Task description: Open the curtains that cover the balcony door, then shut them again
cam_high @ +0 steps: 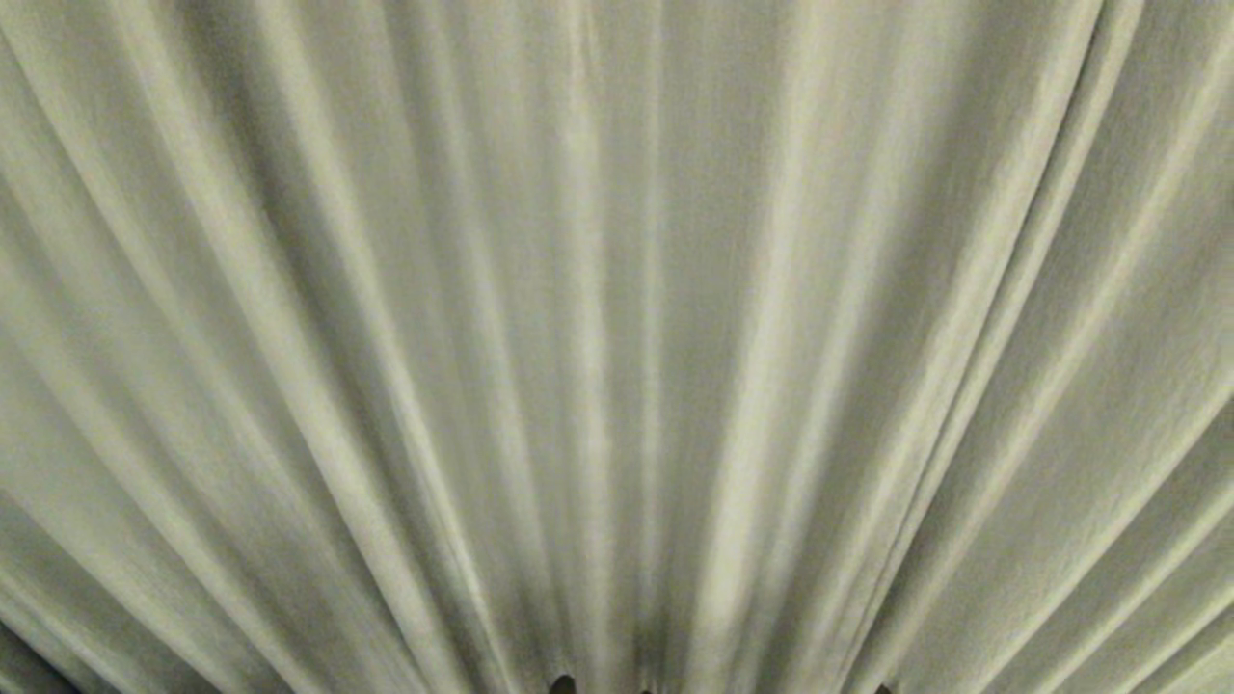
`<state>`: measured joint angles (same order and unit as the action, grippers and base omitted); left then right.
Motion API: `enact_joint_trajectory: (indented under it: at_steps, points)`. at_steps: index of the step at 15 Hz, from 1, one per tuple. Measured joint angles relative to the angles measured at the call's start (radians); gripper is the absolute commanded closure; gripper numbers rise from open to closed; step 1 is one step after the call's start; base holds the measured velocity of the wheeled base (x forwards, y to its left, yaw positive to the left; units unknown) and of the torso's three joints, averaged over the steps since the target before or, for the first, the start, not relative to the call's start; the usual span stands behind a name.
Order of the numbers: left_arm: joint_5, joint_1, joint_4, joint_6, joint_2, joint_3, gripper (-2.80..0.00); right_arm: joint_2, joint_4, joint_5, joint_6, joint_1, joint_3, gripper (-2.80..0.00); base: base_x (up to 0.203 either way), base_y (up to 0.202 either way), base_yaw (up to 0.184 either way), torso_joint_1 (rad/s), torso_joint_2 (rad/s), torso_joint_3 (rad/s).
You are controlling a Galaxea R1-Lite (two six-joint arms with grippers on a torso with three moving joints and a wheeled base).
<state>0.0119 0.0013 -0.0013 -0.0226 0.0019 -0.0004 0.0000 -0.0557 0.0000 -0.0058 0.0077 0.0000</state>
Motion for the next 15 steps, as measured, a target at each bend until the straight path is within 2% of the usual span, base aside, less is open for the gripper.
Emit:
enact_joint_trajectory:
  at_steps: [15]
  points:
    - [0.0, 0.0, 0.0, 0.001, 0.0, 0.0, 0.0, 0.0, 0.0, 0.0, 0.0, 0.0, 0.0, 0.0, 0.0, -0.185, 0.002, 0.002, 0.0, 0.003]
